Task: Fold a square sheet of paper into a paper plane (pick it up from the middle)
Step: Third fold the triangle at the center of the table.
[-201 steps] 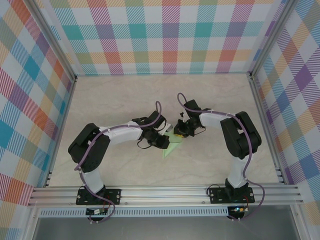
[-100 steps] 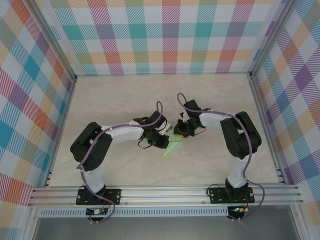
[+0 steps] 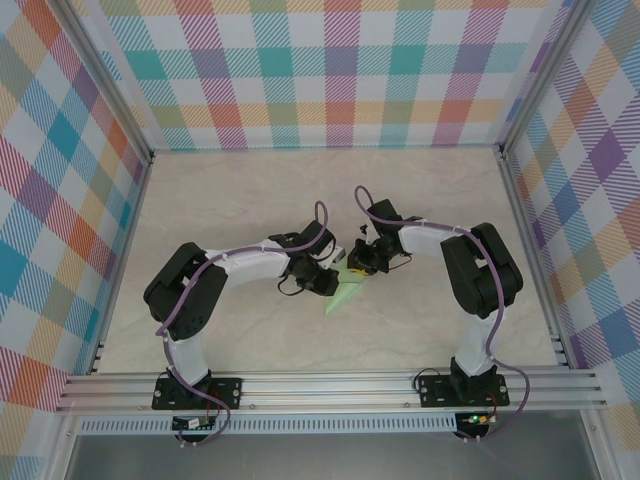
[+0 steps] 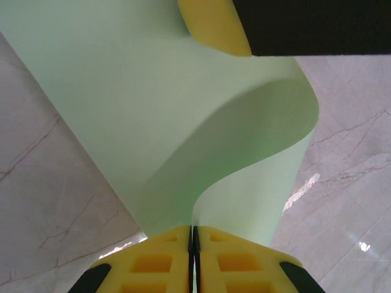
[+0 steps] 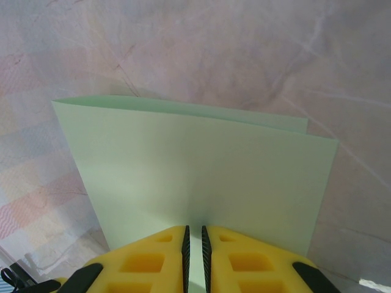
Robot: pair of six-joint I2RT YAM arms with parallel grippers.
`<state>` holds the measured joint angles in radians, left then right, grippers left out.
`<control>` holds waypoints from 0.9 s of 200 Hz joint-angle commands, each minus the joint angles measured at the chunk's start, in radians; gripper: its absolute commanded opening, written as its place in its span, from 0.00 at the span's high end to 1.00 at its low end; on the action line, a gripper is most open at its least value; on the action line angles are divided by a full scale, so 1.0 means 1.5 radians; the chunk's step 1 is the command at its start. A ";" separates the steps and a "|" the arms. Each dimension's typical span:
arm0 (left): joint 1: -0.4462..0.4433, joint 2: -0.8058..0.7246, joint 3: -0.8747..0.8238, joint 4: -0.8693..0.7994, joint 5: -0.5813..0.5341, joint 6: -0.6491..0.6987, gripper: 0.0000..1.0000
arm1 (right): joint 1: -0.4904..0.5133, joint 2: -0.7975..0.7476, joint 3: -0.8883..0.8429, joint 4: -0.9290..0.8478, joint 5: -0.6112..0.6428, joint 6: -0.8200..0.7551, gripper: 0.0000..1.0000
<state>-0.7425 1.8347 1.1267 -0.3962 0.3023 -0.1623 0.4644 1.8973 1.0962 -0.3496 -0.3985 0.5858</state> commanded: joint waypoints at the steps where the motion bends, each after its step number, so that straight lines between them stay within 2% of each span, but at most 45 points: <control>1: 0.007 0.014 0.021 -0.036 -0.018 0.009 0.89 | -0.002 0.005 -0.003 -0.026 0.002 -0.006 0.83; 180: 0.008 0.033 0.021 -0.031 -0.033 0.003 0.87 | -0.001 0.007 -0.014 -0.018 0.004 0.002 0.83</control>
<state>-0.7425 1.8740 1.1435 -0.4244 0.2741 -0.1631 0.4644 1.8973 1.0950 -0.3481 -0.3985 0.5865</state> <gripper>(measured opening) 0.126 0.171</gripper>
